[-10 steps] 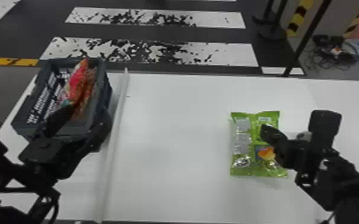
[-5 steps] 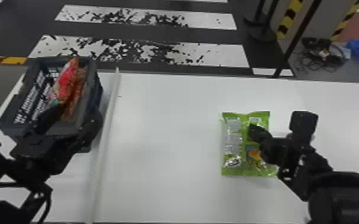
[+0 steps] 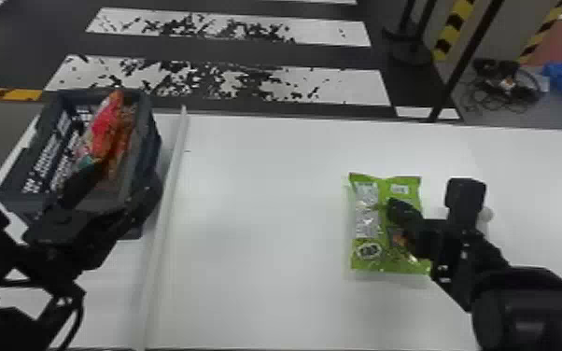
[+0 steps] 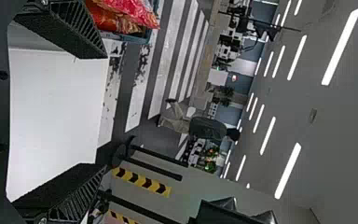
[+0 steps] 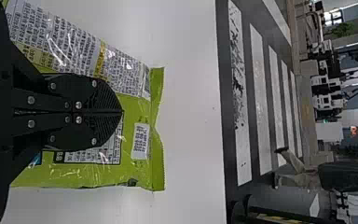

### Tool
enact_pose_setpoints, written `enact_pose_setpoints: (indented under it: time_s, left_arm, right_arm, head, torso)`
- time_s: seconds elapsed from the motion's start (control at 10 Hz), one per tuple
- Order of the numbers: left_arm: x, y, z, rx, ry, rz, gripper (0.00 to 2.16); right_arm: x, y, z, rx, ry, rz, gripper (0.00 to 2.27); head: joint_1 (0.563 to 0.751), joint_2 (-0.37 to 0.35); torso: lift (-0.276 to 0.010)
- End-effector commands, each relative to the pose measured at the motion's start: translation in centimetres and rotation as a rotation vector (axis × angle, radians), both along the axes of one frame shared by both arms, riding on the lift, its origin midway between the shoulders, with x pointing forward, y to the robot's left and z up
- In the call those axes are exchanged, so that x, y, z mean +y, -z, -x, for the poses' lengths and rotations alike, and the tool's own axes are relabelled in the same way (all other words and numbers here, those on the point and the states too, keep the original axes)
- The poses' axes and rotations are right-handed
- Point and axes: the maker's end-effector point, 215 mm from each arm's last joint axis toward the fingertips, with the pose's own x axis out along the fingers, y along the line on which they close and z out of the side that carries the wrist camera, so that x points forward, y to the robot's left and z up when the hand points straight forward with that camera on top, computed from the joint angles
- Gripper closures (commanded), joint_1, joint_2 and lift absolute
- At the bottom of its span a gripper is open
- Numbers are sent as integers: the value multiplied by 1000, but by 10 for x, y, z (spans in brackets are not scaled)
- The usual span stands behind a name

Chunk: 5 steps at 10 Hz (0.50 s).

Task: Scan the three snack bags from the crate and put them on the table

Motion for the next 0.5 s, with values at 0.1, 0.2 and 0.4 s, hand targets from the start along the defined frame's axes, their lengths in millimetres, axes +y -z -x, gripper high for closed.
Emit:
enact_pose_setpoints:
  time_s: [0.1,0.2,0.4]
  left_arm:
    - [0,-1,0,-2,1,1,36]
    - [0,-4,-1,-8,1,1,36]
    - [-5,-8,0,-16,8,4,36]
  right_arm:
    - [3,7,5,16,-8,3,2246]
    - [-1,-7,8,-1,-3,-2,2246]
    - [-10,-45,26,-3,11,-44,1892]
  head:
    - [695,-55]
    - [695,-54]
    - [695,-58]
  torso:
    - [-94]
    - [-94]
    - [-94]
